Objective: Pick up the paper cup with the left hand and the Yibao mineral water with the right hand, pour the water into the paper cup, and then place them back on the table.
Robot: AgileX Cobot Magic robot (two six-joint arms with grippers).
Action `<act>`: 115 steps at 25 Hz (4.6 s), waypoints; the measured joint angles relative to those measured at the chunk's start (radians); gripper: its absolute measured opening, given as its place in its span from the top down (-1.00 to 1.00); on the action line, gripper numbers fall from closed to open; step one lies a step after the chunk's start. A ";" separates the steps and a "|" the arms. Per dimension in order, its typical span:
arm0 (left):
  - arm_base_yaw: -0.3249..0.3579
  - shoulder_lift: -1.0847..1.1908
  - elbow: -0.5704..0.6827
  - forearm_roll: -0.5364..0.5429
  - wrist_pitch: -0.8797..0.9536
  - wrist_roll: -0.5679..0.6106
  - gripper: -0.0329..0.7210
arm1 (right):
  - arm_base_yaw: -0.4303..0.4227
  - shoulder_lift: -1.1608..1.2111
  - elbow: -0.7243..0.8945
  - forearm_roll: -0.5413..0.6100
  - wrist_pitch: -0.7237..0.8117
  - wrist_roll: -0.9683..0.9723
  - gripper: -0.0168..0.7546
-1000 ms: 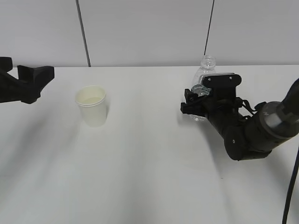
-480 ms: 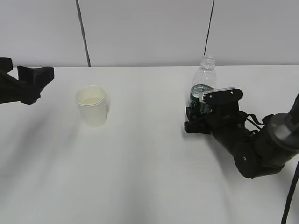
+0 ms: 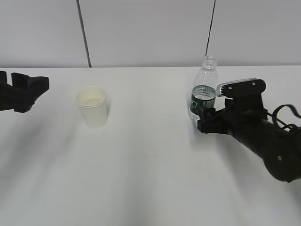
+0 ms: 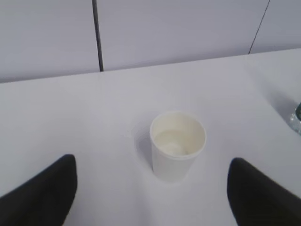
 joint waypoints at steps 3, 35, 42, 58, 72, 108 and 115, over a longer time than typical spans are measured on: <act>0.000 -0.065 -0.037 -0.003 0.216 -0.003 -0.65 | 0.000 -0.138 0.004 -0.007 0.249 0.000 -0.59; -0.001 -0.715 -0.230 -0.339 1.470 0.200 -0.47 | 0.000 -1.412 -0.064 -0.162 1.984 0.060 -0.58; -0.001 -0.842 -0.090 -0.327 1.442 0.200 -0.46 | 0.000 -1.607 0.045 -0.229 2.010 0.146 -0.58; -0.001 -0.882 -0.021 -0.283 1.305 0.200 -0.43 | 0.000 -1.675 0.154 -0.278 1.971 0.193 -0.57; -0.001 -0.884 -0.021 -0.280 1.300 0.203 -0.41 | 0.000 -1.675 0.154 -0.278 1.971 0.195 -0.56; 0.270 -1.177 -0.021 -0.280 1.309 0.204 -0.27 | -0.464 -1.954 0.154 -0.276 1.975 0.197 -0.56; 0.270 -1.177 -0.021 -0.280 1.309 0.204 -0.21 | -0.464 -1.954 0.154 -0.276 1.975 0.197 -0.56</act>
